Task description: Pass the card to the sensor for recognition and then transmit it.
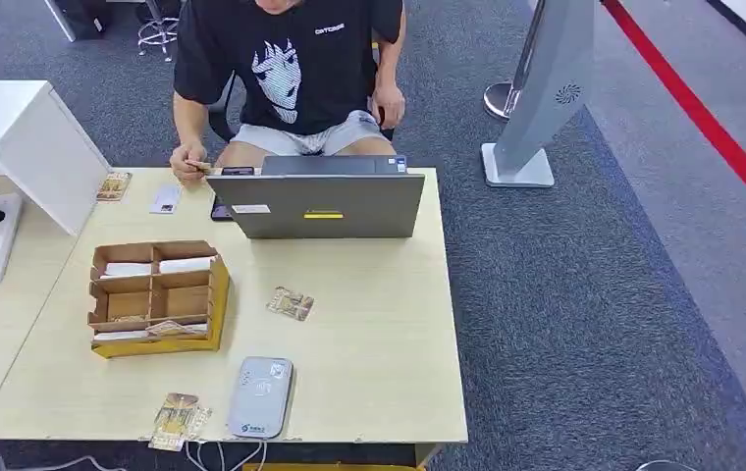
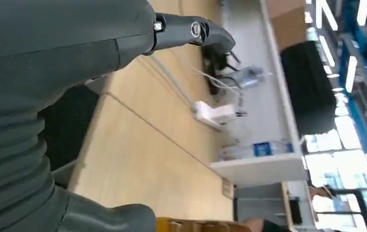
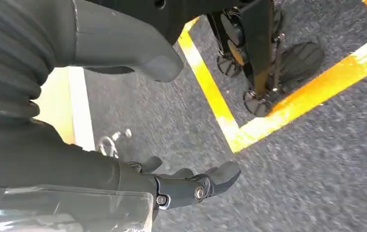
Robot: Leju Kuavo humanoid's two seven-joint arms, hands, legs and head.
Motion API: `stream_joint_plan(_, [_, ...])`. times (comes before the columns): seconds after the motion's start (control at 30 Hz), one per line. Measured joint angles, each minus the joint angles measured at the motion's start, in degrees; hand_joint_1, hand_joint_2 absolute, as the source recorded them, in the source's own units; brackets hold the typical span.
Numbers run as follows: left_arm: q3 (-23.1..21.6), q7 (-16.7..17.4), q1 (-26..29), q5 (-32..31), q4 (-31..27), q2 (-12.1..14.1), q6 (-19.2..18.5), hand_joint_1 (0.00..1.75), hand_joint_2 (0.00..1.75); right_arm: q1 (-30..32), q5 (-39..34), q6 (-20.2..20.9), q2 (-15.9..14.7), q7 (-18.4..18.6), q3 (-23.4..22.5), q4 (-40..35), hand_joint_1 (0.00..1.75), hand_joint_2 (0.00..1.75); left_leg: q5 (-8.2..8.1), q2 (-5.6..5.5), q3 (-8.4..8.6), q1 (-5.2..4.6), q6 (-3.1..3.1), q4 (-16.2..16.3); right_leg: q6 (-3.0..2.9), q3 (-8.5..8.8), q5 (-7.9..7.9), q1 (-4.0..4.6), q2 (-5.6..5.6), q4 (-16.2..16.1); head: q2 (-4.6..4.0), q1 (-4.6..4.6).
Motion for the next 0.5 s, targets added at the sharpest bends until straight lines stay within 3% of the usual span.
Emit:
stream_joint_plan(0.07, [4.06, 0.0, -1.9, -3.39, 6.3, 0.57, -2.07, 0.0, 1.75, -0.05, 2.3, 0.53, 0.0, -0.64, 0.07, 0.0, 0.0, 1.75, 0.0, 0.0, 0.02, -0.02, 0.0, 0.0, 0.0, 0.01, 0.0, -0.01, 0.0, 0.0, 0.0, -0.04])
stream_joint_plan(0.2, [7.26, 0.06, -4.44, -8.91, 22.83, 3.78, -0.53, 0.0, 1.75, -0.04, 5.22, 0.98, -0.15, -0.16, 0.26, -0.02, 0.0, 1.75, -0.01, -0.02, 0.01, -0.05, 0.01, 0.0, 0.0, 0.02, 0.0, -0.03, -0.01, -0.02, 0.0, 0.0])
stream_joint_plan(0.23, [8.08, 0.7, -5.34, -7.86, 28.12, 5.03, -1.81, 0.31, 1.75, -0.03, 5.73, 1.23, -0.24, 0.35, 0.28, -0.02, 0.0, 1.75, -0.01, -0.05, 0.0, -0.05, 0.02, 0.0, 0.01, 0.03, -0.01, -0.04, -0.03, -0.01, 0.0, -0.02])
stream_joint_plan(0.27, [9.35, 1.89, -6.44, -6.11, 33.66, 6.39, -3.76, 1.75, 1.75, -0.04, 6.48, 1.64, -0.31, 0.96, 0.37, -0.02, 0.38, 1.75, -0.01, -0.09, -0.02, -0.05, 0.02, 0.0, 0.01, 0.05, -0.01, -0.04, -0.07, -0.01, 0.0, 0.0])
stream_joint_plan(0.3, [11.25, 3.67, -7.3, -3.9, 39.8, 7.51, -5.91, 1.75, 1.75, -0.04, 7.28, 2.49, -0.39, 1.74, 0.55, 0.0, 1.45, 1.75, -0.02, -0.1, 0.01, -0.04, 0.02, 0.0, 0.01, 0.05, -0.01, -0.03, -0.07, -0.01, 0.0, -0.04])
stream_joint_plan(0.33, [13.03, 5.26, -7.88, -2.3, 45.07, 8.18, -6.4, 1.75, 1.75, -0.03, 7.79, 3.28, -0.5, 2.38, 0.78, 0.0, 1.75, 1.75, -0.03, -0.08, 0.02, -0.05, 0.02, 0.0, 0.01, 0.04, -0.01, -0.04, -0.04, -0.02, 0.0, -0.02])
stream_joint_plan(0.43, [16.2, 9.45, -9.0, -2.6, 56.86, 9.64, -2.5, 1.75, 1.75, 0.07, 8.29, 5.69, -0.66, 4.06, 1.4, 0.0, 1.75, 1.75, -0.02, -0.12, 0.0, -0.05, 0.04, 0.0, 0.02, 0.03, -0.02, -0.04, -0.09, -0.04, 0.0, -0.02])
stream_joint_plan(0.5, [16.86, 13.38, -9.35, -3.27, 61.61, 9.77, 1.96, 1.75, 1.75, 0.05, 8.68, 7.23, -0.66, 4.68, 1.49, 0.0, 1.75, 1.75, -0.03, -0.13, -0.01, -0.06, 0.04, 0.01, 0.02, 0.03, -0.02, -0.05, -0.09, -0.05, 0.0, 0.0])
